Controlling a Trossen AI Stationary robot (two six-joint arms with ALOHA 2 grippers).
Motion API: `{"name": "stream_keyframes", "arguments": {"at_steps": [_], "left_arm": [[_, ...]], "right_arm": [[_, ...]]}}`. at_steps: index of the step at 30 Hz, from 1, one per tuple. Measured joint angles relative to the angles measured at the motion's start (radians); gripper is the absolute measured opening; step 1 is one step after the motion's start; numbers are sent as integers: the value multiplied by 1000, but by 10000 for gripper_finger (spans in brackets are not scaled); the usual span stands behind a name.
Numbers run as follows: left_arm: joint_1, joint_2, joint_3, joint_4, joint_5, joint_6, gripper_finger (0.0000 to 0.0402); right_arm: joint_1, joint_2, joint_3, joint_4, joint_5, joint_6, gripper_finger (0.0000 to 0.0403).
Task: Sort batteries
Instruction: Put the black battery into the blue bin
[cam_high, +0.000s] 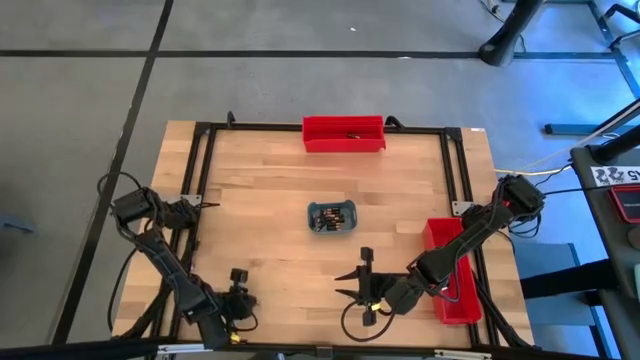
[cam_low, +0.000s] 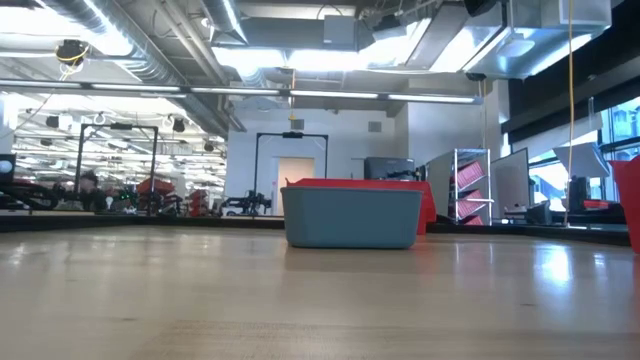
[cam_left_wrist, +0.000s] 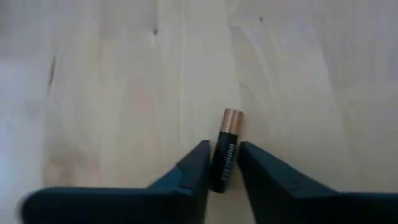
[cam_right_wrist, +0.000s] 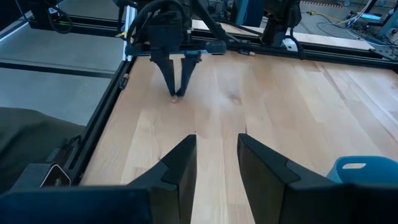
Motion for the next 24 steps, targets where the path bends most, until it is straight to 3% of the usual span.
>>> {"name": "stream_keyframes", "arguments": {"at_steps": [3, 6, 12, 16, 20, 24], "left_arm": [[3, 1, -13, 45, -24, -24, 26], [4, 7, -16, 57, -96, -114, 17], [25, 18, -26, 72, -359, -185, 10], [70, 14, -20, 150, -603, -207, 1], [98, 14, -19, 290, -770, -120, 2], [102, 14, -19, 403, -805, 13, 2]], "right_arm": [[0, 3, 0, 2, 0, 10, 117], [-9, 29, 0, 11, -8, 25, 117], [-47, 121, -1, 80, -63, 14, 123], [-83, 148, -2, 190, -158, -38, 156], [-113, 147, -2, 289, -297, -56, 198], [-133, 140, 1, 308, -363, -56, 224]]}}
